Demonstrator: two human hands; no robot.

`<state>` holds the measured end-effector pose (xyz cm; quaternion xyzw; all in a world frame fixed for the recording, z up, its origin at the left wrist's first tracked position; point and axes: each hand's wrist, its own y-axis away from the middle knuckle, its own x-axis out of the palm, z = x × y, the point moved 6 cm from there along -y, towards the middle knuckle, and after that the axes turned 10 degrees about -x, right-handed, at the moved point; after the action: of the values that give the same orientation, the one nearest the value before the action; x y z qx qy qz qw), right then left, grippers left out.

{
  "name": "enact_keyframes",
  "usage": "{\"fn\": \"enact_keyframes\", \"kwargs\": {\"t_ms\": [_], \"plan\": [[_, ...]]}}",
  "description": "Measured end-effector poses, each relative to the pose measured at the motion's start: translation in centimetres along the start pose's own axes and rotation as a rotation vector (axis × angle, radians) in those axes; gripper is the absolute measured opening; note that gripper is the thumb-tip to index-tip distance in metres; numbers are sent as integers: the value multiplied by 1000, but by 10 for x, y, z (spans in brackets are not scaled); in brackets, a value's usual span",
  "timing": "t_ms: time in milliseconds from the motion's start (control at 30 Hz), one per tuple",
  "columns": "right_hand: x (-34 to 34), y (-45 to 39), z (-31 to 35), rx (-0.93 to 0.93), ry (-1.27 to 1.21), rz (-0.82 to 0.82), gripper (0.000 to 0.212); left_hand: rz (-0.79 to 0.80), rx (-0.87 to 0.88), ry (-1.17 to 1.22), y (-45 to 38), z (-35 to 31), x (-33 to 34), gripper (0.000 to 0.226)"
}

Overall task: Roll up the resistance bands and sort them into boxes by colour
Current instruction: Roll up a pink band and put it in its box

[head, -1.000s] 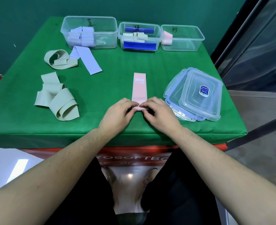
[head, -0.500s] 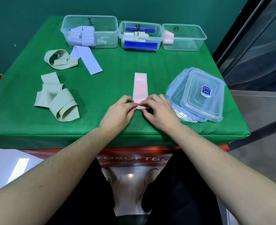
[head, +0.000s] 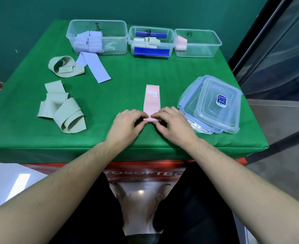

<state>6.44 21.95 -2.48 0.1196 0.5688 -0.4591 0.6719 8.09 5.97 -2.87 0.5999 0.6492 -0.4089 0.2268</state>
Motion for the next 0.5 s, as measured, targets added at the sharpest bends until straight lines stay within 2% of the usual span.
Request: {"fn": "enact_keyframes", "kwargs": {"t_ms": [300,500], "plan": [[-5,41,20,11,-71,-34,15,-12,-6,85,42,-5,-4,16],[-3,41,17,70,-77,-53,17,49,-57,134,38,-2,2,17]]}}
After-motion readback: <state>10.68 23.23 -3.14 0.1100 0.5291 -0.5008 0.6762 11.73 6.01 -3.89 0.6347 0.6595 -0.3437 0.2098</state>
